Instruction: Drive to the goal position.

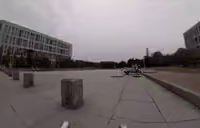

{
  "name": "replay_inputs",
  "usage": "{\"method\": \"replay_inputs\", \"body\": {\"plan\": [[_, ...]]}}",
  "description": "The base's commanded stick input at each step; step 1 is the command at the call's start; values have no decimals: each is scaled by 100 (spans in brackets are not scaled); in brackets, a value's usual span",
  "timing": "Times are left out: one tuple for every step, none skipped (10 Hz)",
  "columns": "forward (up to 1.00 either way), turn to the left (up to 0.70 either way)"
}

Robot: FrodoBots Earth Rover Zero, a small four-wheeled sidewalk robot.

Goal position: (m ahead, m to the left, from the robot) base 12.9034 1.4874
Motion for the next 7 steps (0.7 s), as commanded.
{"method": "replay_inputs", "body": {"plan": [[70, 0], [70, 0], [70, 0], [70, 0], [70, 0], [70, 0], [70, 0]]}}
